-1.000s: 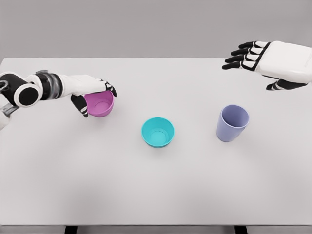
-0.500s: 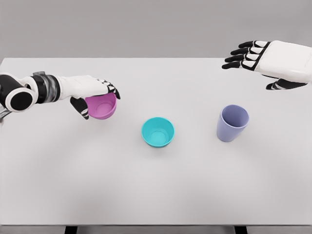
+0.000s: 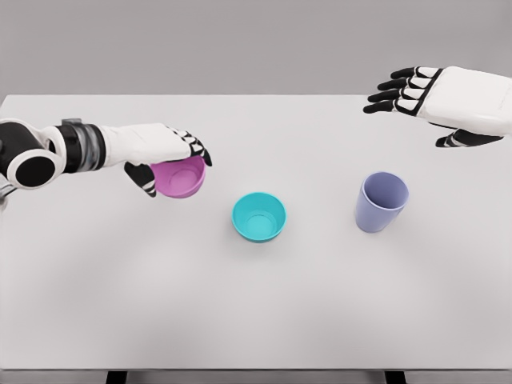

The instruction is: Stacking bowl and cup with both arms

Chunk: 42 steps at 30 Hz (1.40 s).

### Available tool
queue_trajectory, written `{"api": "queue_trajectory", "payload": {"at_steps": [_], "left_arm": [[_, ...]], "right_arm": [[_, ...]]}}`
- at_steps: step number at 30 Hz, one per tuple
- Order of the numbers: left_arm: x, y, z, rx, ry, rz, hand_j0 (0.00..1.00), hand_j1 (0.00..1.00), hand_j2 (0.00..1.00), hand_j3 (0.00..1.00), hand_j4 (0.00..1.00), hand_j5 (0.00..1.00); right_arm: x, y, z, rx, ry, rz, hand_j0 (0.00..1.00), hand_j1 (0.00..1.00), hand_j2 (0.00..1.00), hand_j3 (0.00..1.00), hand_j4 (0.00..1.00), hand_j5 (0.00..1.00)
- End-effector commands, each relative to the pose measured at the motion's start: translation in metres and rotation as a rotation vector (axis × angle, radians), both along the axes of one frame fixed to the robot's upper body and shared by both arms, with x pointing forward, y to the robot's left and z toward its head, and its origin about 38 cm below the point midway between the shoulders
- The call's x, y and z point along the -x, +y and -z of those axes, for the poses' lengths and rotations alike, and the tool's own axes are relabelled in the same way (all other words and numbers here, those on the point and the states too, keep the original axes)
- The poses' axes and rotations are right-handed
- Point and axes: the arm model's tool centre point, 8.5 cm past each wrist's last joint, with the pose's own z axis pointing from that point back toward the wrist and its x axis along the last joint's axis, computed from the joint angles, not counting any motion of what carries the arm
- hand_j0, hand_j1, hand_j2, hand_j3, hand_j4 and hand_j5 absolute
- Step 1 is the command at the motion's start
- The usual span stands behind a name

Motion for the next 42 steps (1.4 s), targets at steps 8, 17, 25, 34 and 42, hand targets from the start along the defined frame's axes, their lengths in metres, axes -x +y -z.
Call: {"api": "queue_trajectory", "payload": {"at_steps": [8, 17, 25, 34, 42], "left_arm": [[0.011, -0.016, -0.005, 0.011, -0.017, 0.151, 0.68, 0.68, 0.68, 0.68, 0.68, 0.68], [0.019, -0.034, -0.009, 0.028, -0.032, 0.289, 0.68, 0.68, 0.68, 0.68, 0.68, 0.68], [0.023, -0.06, -0.008, 0.06, -0.031, 0.348, 0.68, 0.68, 0.68, 0.68, 0.68, 0.68], [0.026, -0.078, -0.005, 0.064, -0.041, 0.38, 0.68, 0.68, 0.68, 0.68, 0.68, 0.68], [0.026, -0.088, 0.001, 0.058, -0.047, 0.389, 0.68, 0.68, 0.68, 0.68, 0.68, 0.68]], "right_arm": [[0.0, 0.001, 0.0, -0.008, 0.003, -0.001, 1.0, 1.0, 1.0, 1.0, 1.0, 1.0], [0.0, 0.002, 0.001, -0.013, 0.005, -0.004, 1.0, 1.0, 1.0, 1.0, 1.0, 1.0], [-0.001, 0.003, 0.002, -0.015, 0.005, -0.006, 1.0, 1.0, 1.0, 1.0, 1.0, 1.0], [0.0, 0.002, 0.001, -0.013, 0.005, -0.004, 1.0, 1.0, 1.0, 1.0, 1.0, 1.0], [0.0, 0.002, 0.001, -0.012, 0.003, -0.004, 1.0, 1.0, 1.0, 1.0, 1.0, 1.0]]}}
